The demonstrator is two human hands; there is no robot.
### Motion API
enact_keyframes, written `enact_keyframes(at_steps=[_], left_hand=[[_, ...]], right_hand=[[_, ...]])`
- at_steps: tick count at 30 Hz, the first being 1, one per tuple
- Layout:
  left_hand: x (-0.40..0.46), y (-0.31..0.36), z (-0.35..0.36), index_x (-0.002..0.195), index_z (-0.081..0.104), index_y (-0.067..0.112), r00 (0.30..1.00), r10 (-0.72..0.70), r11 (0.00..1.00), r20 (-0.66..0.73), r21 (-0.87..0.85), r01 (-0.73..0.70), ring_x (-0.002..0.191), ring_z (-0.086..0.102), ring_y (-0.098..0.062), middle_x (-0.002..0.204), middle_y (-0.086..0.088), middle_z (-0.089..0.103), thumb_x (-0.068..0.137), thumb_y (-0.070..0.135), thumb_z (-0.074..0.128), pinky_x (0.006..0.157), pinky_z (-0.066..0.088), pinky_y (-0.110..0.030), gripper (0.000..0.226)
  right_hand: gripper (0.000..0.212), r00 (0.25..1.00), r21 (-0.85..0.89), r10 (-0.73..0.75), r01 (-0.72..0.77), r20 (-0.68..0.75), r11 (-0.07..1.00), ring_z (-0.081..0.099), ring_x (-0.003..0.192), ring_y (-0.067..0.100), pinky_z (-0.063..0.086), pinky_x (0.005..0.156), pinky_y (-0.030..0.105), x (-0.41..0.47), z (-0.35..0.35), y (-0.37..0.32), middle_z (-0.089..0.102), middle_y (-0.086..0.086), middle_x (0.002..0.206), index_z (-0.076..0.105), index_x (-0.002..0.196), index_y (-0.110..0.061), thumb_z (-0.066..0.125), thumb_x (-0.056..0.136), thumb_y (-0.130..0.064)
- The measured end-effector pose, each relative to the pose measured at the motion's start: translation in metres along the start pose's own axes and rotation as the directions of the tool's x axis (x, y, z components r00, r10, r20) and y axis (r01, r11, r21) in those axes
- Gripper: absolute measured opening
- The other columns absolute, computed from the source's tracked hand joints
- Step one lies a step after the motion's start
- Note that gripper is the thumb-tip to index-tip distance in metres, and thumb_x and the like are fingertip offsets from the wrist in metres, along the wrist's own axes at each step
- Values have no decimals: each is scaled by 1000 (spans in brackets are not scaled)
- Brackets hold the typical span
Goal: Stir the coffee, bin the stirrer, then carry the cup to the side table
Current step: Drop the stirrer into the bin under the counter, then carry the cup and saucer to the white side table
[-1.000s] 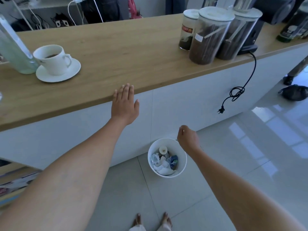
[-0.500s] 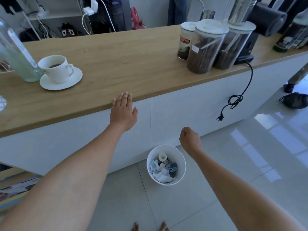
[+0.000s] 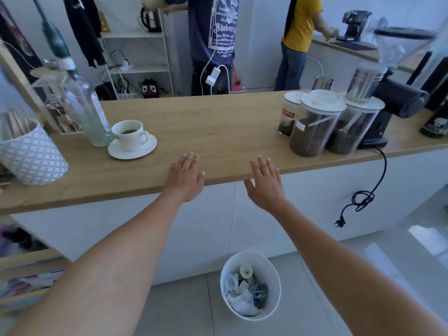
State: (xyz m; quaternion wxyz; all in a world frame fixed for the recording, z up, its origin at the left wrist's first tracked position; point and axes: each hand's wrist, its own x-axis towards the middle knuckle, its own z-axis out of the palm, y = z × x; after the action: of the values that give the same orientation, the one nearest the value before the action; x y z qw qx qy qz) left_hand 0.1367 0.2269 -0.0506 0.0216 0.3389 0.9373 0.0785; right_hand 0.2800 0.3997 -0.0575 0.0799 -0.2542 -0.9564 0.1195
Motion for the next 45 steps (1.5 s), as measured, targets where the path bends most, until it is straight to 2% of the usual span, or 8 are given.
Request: enact_keyframes(at_steps=[20,24,27,29,32,36,41,45], left_hand=[[4,-180,-91,156,1,20,890,-453,856,46,-258,449,148,14,-29,162,-9,11,100,46,29,116,22,-45,68],[27,-211,-101,156,5,18,846,-515,726,138,-453,516,150,11,-29,164,-8,7,95,63,26,117,18,-46,79],[48,-223,-106,155,15,13,825,-524,619,213,-570,541,148,17,-28,163,-7,13,90,71,28,116,21,-44,88],[62,-231,-108,154,16,11,803,-513,493,303,-662,565,147,21,-29,162,-7,14,85,76,33,115,24,-45,97],[80,-244,-106,155,14,15,762,-480,249,434,-766,593,146,23,-29,163,-4,14,72,84,42,116,27,-47,111],[100,-254,-101,153,19,14,732,-453,118,508,-780,615,142,30,-28,158,-7,26,71,80,52,113,31,-45,110],[120,-260,-90,136,44,12,696,-430,45,575,-756,653,107,51,-21,105,-4,56,69,77,60,93,42,-34,95],[126,-261,-85,131,50,13,675,-431,-6,599,-750,662,104,54,-19,111,-2,61,64,75,66,91,46,-31,93]], right_hand=[[67,957,141,-243,222,155,965,-2,150,26,6,121,42,127,14,-184,2,8,163,9,154,-21,27,97,-52],[68,956,441,-120,-12,269,897,23,144,31,23,114,42,156,23,-225,24,12,157,16,152,-22,34,95,-54],[69,887,684,-1,-355,462,637,37,134,27,33,106,39,176,25,-252,30,1,152,23,150,-19,41,93,-54],[70,802,705,25,-540,597,459,49,116,24,42,94,34,188,26,-262,35,-1,141,28,148,-21,48,89,-54],[69,706,653,12,-662,708,368,44,127,26,42,104,36,208,32,-264,35,1,147,28,148,-26,57,88,-46],[84,608,609,-40,-786,793,104,63,94,28,49,90,39,223,39,-263,62,13,107,25,146,-14,69,81,-44],[43,597,598,-44,-794,801,110,63,88,30,45,103,45,231,39,-260,61,16,98,43,109,1,69,83,-20],[28,575,572,-24,-808,818,143,62,82,27,48,98,41,234,46,-262,59,15,90,51,96,1,69,82,-14]])
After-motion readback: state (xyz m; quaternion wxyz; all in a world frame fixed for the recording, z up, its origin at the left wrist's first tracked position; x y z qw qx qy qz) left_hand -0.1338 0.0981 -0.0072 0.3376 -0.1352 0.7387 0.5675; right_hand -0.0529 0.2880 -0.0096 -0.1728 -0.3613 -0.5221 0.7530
